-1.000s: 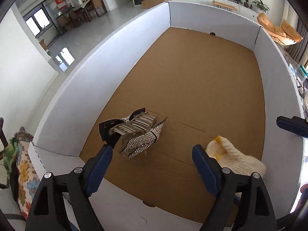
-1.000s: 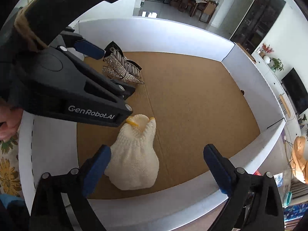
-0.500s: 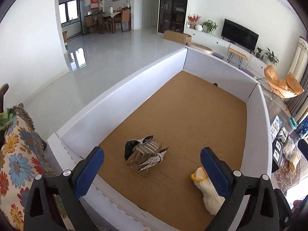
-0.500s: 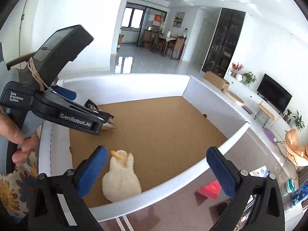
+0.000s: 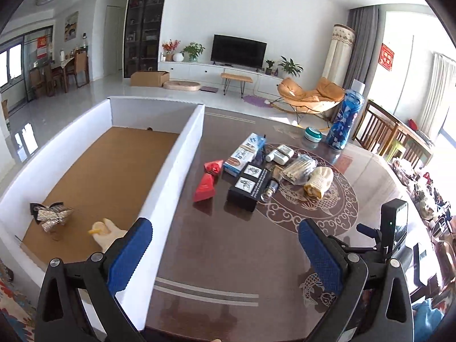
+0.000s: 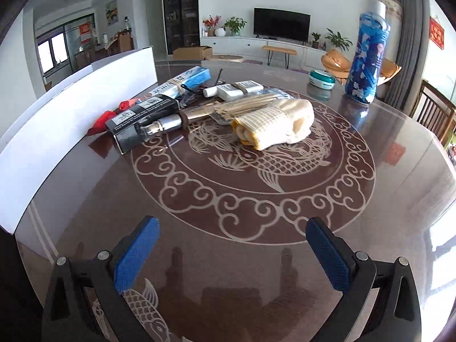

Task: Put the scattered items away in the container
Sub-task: 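Move both open tools back over the table items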

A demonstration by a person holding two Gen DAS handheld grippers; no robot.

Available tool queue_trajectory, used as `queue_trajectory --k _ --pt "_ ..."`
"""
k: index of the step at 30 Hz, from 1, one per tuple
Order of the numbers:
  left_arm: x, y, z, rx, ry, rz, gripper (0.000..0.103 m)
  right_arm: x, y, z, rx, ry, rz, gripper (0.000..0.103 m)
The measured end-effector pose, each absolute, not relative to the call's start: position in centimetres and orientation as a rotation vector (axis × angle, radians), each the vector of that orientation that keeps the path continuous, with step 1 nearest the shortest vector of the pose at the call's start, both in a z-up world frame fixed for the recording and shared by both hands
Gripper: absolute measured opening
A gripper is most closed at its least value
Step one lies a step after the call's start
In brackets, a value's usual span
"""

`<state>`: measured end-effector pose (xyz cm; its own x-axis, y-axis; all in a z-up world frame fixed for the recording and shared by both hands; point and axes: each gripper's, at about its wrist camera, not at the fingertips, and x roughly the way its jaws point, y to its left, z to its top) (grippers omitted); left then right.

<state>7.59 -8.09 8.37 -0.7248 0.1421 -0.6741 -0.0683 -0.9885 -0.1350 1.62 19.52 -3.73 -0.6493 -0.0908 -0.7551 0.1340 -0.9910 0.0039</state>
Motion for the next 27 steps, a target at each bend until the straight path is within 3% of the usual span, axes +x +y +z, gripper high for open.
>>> queue_trajectory --k 9,16,27 --pt "0.8 1.1 -2.4 -1.411 0.024 2.692 0.103 1.9 22.3 -4.2 1.358 -0.001 -2.769 0.103" --pt "-0.2 2.1 -3.4 -1.4 0.071 2.718 0.103 1.4 23.4 -4.5 1.402 -0.105 -2.808 0.103" --pt "-0.6 2.2 -3.8 -1.381 0.07 2.725 0.103 1.2 22.0 -4.4 1.397 -0.015 -2.804 0.103"
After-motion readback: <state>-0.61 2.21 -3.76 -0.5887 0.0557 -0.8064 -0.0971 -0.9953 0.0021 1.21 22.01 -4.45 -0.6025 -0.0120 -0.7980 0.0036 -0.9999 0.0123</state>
